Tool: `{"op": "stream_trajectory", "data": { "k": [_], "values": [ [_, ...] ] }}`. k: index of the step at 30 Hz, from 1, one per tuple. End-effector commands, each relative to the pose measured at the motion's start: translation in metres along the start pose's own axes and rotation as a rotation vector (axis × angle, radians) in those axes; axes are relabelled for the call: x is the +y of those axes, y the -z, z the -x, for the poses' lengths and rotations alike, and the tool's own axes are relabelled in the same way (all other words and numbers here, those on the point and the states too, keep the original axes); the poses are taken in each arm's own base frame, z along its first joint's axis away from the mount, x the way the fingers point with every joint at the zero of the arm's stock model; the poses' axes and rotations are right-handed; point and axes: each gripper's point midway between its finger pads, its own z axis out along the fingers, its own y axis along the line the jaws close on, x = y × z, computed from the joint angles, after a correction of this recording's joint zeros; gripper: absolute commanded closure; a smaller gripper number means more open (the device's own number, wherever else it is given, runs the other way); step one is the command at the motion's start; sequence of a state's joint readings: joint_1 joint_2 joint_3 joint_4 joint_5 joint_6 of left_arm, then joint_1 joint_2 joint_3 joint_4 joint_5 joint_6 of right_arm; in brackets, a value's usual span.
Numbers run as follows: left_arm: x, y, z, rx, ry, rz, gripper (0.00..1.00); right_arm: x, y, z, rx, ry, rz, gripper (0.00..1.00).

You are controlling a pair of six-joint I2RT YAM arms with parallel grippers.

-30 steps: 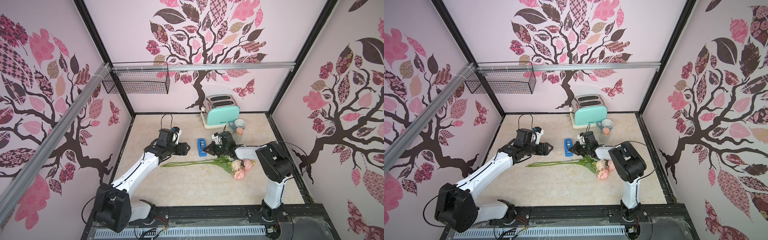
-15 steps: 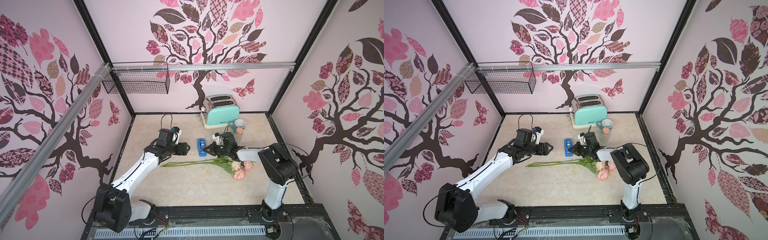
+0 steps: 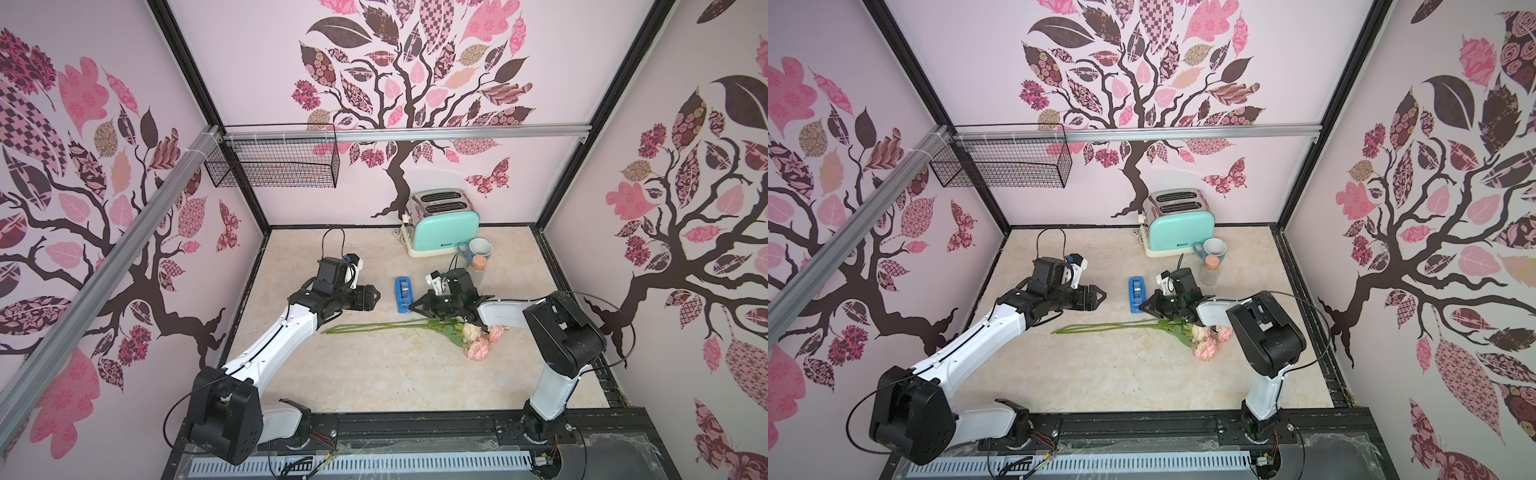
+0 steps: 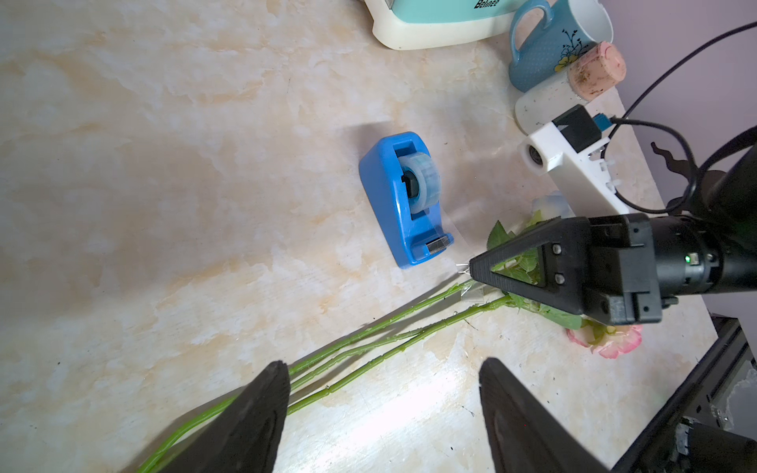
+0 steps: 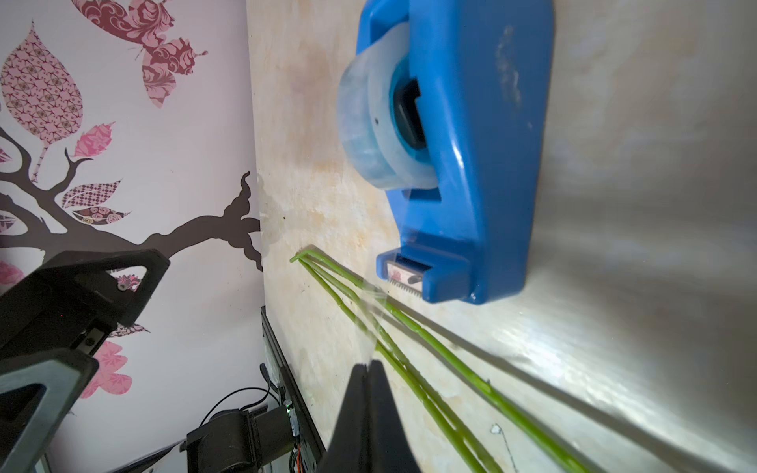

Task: Wrap bouquets with tape
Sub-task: Stick the tape to the bouquet.

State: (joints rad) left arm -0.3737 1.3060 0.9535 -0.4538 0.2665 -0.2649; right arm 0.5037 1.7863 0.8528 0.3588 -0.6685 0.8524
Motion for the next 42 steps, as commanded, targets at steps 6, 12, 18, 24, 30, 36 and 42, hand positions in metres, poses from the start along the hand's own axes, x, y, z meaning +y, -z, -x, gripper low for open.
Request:
{"op": "stream_trajectory", "data": {
  "k": [6,12,18,24,30,36,42],
  "values": [
    [0.006,-0.007,-0.01,0.021,0.006,0.012,0.25,0.011,0.004,-0.032,0.081,0.04,-0.009,1.0],
    [0.007,-0.01,-0.011,0.034,0.009,0.017,0.25,0.007,0.003,-0.045,0.095,0.049,-0.046,1.0],
    [0.007,-0.011,-0.013,0.042,0.016,0.013,0.25,-0.003,0.003,-0.054,0.101,0.055,-0.105,1.0],
    [0.007,-0.012,-0.014,0.047,0.015,0.013,0.26,-0.011,-0.003,-0.068,0.133,0.066,-0.151,1.0],
    [0.007,-0.013,-0.014,0.05,0.016,0.014,0.26,-0.016,-0.007,-0.071,0.133,0.084,-0.196,1.0],
    [0.008,-0.014,-0.015,0.053,0.018,0.015,0.26,-0.028,-0.008,-0.069,0.125,0.101,-0.266,1.0],
    [0.008,-0.013,-0.015,0.054,0.018,0.014,0.26,-0.032,-0.013,-0.07,0.129,0.11,-0.301,1.0]
  ]
}}
